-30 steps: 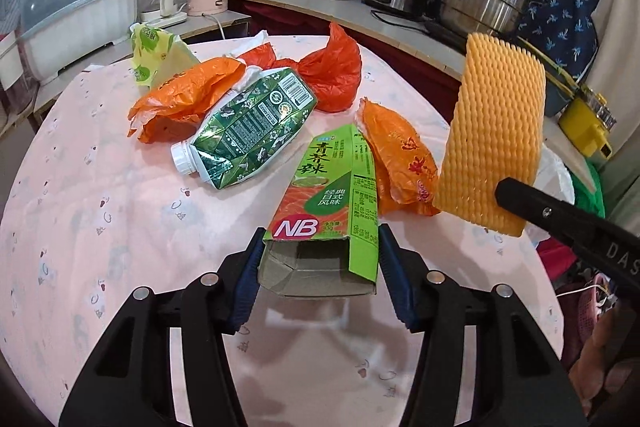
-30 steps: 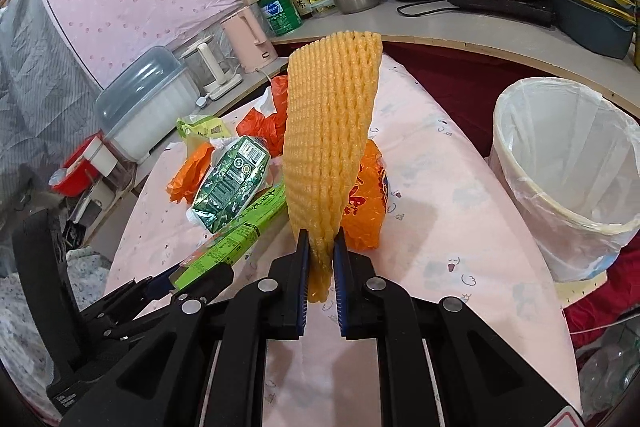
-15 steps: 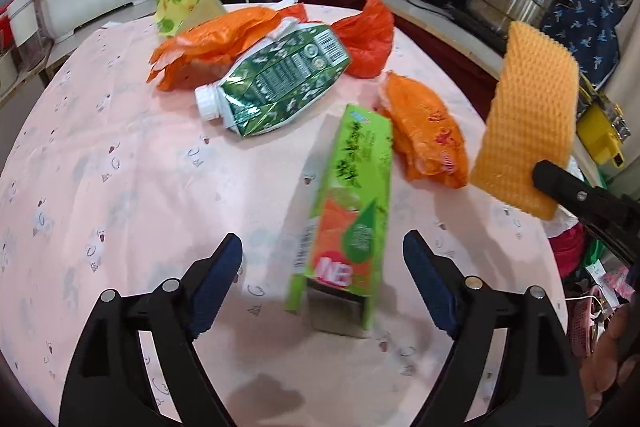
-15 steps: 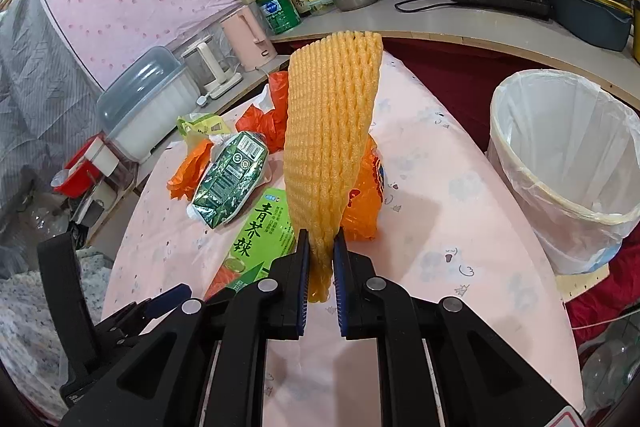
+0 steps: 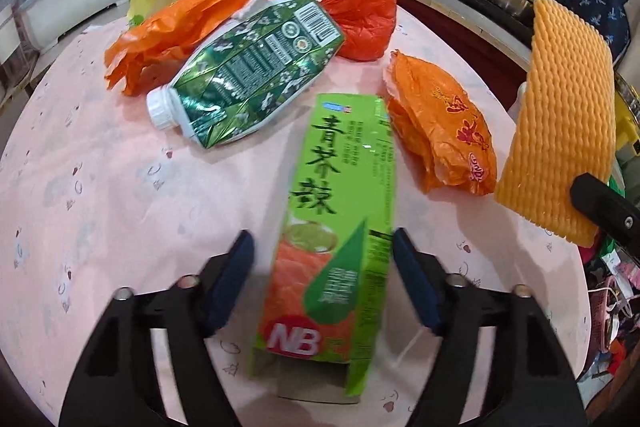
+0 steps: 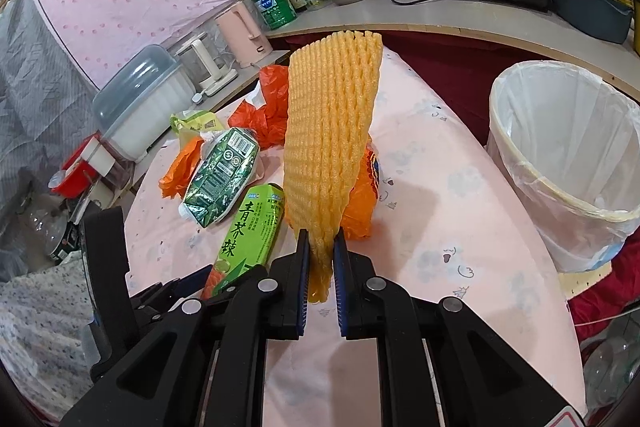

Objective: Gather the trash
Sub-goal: 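Grasp the green NB carton with the left gripper while the right gripper holds the foam net, then carry both items over the bin and release them with both grippers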

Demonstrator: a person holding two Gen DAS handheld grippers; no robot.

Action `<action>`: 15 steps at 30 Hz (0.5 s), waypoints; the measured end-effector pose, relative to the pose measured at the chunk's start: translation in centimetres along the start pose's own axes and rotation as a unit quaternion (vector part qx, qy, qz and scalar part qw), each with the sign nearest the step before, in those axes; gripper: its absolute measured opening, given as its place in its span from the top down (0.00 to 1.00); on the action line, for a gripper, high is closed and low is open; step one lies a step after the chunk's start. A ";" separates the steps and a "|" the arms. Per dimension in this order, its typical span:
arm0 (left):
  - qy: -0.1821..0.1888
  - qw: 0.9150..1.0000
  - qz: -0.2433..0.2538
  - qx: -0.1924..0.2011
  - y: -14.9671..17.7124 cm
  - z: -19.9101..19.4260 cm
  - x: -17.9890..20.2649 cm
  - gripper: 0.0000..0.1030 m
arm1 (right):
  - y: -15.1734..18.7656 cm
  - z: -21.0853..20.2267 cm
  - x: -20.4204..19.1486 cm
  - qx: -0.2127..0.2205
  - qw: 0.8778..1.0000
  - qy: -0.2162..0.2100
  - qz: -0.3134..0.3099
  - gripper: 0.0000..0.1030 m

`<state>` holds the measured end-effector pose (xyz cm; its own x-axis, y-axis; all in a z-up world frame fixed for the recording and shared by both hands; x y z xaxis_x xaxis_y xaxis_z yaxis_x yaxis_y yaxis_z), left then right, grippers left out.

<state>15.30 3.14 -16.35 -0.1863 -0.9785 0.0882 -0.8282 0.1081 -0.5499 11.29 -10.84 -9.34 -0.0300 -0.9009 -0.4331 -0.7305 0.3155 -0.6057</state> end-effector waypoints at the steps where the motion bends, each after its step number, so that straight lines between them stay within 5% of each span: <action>1: -0.002 1.000 0.002 0.000 -0.1 0.0 0.1 0.47 | 0.0 0.0 0.1 0.000 1.000 0.000 0.001 0.89; 15: 0.010 0.998 -0.011 0.059 -1.9 -5.6 0.9 0.50 | -1.2 -2.0 -0.2 0.025 1.000 -0.007 -0.003 0.89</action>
<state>13.75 3.03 -10.51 -0.1816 -0.9763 0.1174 -0.7640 0.0649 -0.6420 10.80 -11.60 -7.21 -0.0158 -0.8991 -0.4375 -0.6949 0.3245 -0.6417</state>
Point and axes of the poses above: each gripper's, at about its wrist camera, not at the fingertips, and z roughly the way its jaws point, x to its right, y to its underside, the point moved 9 cm from there along z, roughly the way its jaws point, and after that the axes turned 4 degrees about -y, right-handed, at the moved point
